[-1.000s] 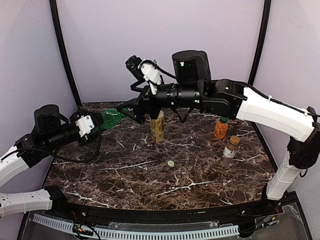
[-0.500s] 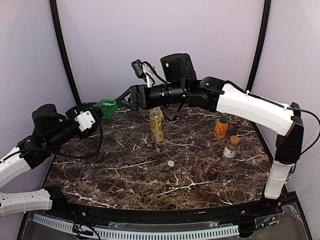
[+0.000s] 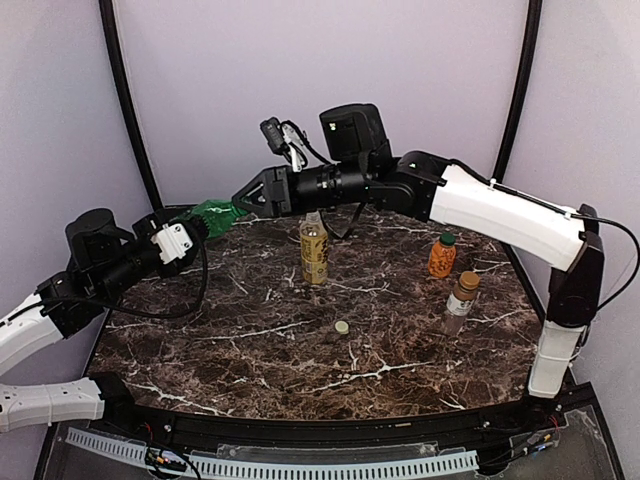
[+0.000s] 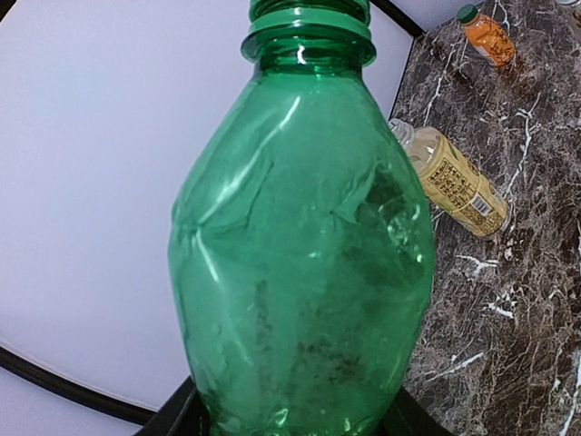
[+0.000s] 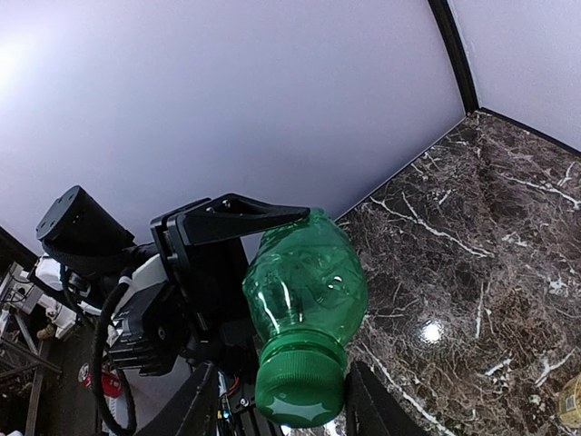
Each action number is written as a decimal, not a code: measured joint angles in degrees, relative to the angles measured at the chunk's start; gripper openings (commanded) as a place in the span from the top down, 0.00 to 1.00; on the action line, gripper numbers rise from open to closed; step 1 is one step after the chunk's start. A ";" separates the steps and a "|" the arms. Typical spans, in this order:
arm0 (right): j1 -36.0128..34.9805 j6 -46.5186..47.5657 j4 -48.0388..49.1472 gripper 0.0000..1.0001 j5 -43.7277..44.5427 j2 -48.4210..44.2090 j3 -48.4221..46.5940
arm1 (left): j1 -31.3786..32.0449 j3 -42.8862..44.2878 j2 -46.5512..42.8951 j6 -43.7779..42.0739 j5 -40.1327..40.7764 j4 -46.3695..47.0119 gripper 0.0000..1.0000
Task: Unscrew the bottle caps
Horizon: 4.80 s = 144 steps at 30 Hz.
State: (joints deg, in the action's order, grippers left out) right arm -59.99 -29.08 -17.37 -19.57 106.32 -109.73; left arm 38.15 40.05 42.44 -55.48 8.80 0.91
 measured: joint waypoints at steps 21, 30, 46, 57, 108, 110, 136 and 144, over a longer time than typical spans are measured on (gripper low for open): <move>0.11 5.51 -2.69 1.00 -0.55 0.20 0.00 | 0.00 -0.09 -0.13 -0.35 -1.27 -0.55 0.99; -1.05 37.97 -8.57 1.00 -4.24 -3.76 5.01 | -0.15 3.58 -0.85 3.50 -13.44 -15.08 0.99; -12.15 84.30 -18.14 1.00 9.11 -6.78 6.08 | -0.26 5.92 0.04 7.74 -30.97 -31.23 0.99; -12.09 77.96 -6.99 0.01 18.71 -8.61 11.61 | 0.04 4.87 -1.01 9.42 -24.83 -24.30 0.99; -2.45 27.08 1.29 1.00 -2.86 -3.56 6.78 | 0.76 -0.74 -0.59 -2.47 -2.89 -2.03 0.99; -4.57 36.35 0.24 1.00 -2.62 -6.23 9.09 | 1.31 -0.26 -0.81 -1.75 -5.97 -4.42 0.99; 6.99 36.68 -23.10 1.00 29.05 -10.99 3.93 | 0.17 2.82 -0.42 15.10 -13.81 -14.27 0.99; 13.64 15.23 -31.50 1.00 27.43 -2.43 19.32 | -1.70 2.75 -1.77 22.05 -15.37 -13.25 0.99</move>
State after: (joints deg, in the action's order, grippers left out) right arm -46.35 -13.85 -48.86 7.86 103.90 -90.41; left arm 36.45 42.81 40.66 -33.43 -6.57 -12.34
